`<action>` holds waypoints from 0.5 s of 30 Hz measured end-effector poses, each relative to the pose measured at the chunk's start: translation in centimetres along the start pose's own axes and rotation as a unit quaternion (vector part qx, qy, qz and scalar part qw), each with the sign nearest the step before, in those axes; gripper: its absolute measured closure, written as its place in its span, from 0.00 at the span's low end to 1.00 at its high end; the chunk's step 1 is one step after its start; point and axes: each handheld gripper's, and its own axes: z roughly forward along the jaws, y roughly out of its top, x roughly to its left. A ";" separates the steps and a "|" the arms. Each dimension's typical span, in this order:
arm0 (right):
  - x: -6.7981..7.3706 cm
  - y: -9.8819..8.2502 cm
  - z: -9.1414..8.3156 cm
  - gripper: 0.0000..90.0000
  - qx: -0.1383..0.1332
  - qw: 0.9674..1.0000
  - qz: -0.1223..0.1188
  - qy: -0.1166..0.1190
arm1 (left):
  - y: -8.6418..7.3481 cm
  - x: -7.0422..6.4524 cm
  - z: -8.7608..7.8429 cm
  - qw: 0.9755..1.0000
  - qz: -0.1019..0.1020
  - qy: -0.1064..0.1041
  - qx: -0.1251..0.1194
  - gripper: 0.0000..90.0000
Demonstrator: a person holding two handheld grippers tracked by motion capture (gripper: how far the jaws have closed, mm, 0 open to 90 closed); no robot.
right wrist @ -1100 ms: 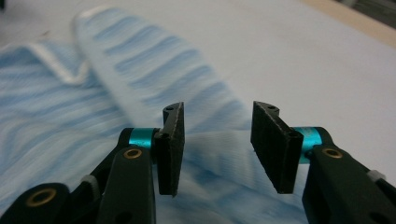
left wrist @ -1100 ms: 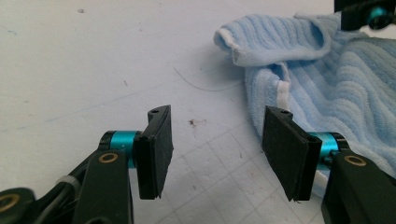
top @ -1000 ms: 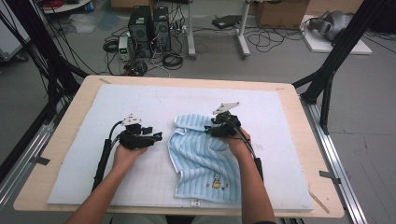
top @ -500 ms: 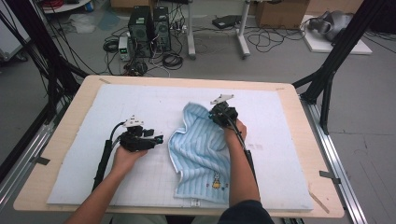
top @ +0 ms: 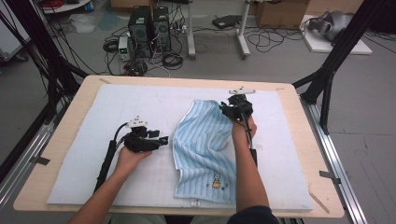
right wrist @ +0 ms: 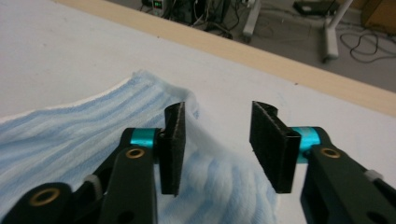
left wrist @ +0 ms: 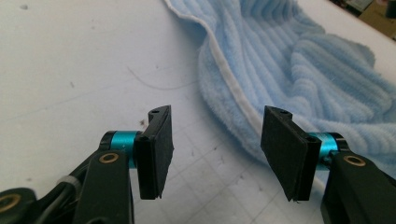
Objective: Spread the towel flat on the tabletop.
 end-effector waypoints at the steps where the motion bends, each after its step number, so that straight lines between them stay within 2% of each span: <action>1: -0.3 -0.2 -0.7 0.58 -0.006 1.000 0.003 0.011 | 0.2 0.0 0.1 1.000 0.000 -0.001 0.001 0.48; 3: -0.6 -0.6 -1.7 0.57 -0.003 1.000 0.002 0.012 | 0.4 -0.2 0.7 1.000 -0.007 -0.005 0.003 0.47; 6: -1.1 -2.2 -3.3 0.52 0.011 1.000 0.008 0.022 | 0.6 -0.6 1.9 1.000 -0.010 -0.005 0.009 0.45; 7: -1.2 -2.8 -3.6 0.50 0.016 1.000 0.007 0.024 | 0.5 -0.7 2.4 1.000 -0.012 -0.004 0.015 0.45; 11: -1.3 -5.3 -4.7 0.45 0.041 0.998 0.023 0.045 | 0.4 -1.3 3.9 0.999 -0.001 0.002 0.045 0.45; 13: -1.3 -6.4 -4.9 0.42 0.049 0.996 0.035 0.063 | 0.3 -1.4 4.4 0.998 0.005 0.012 0.056 0.50; 15: -0.9 -7.0 -5.0 0.41 0.047 0.993 0.055 0.091 | 0.4 -1.3 4.4 0.998 0.006 0.022 0.059 0.66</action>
